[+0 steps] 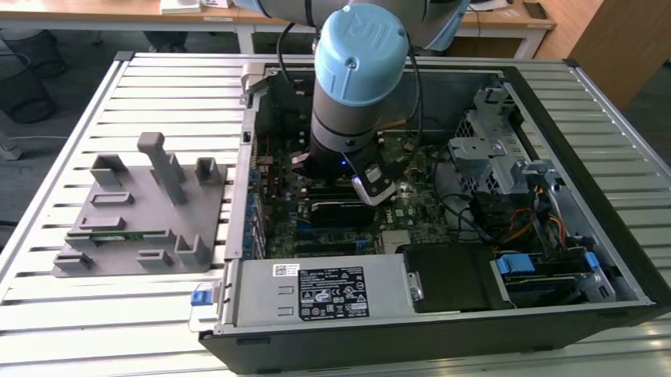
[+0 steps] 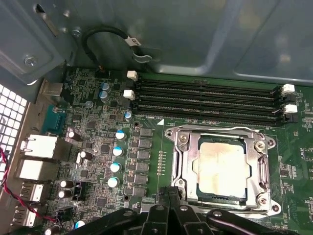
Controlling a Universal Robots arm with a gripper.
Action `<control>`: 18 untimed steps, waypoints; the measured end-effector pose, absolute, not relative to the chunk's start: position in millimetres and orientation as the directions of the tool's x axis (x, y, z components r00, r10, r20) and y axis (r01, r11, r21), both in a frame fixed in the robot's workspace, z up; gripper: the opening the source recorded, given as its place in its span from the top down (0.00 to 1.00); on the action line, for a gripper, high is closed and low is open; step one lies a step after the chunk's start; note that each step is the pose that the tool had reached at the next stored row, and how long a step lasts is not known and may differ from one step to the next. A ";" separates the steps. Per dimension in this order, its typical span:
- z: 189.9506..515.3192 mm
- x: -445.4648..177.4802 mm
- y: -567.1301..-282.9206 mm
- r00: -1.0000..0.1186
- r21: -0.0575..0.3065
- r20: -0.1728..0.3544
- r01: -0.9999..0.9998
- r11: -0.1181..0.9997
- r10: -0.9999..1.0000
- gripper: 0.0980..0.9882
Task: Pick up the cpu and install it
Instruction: 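Install the second cpu locking lever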
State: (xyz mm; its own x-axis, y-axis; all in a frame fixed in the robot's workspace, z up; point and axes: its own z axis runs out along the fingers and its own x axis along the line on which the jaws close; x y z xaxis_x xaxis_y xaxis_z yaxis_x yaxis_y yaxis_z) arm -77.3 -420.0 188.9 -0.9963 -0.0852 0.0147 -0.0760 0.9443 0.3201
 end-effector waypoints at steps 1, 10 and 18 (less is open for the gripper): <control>188.6 -77.3 -420.0 -0.996 0.321 0.015 -0.076 0.944 -0.085 0.99; 197.7 -77.4 -420.0 -0.996 0.323 0.014 -0.076 0.943 -0.085 0.99; 212.6 -77.4 -420.0 -0.996 0.324 0.014 -0.076 0.943 -0.085 0.99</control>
State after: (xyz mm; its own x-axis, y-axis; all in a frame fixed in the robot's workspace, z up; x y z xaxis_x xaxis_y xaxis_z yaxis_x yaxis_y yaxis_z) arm -77.4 -420.0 212.6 -0.9963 -0.0853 0.0144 -0.0760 0.9430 0.3240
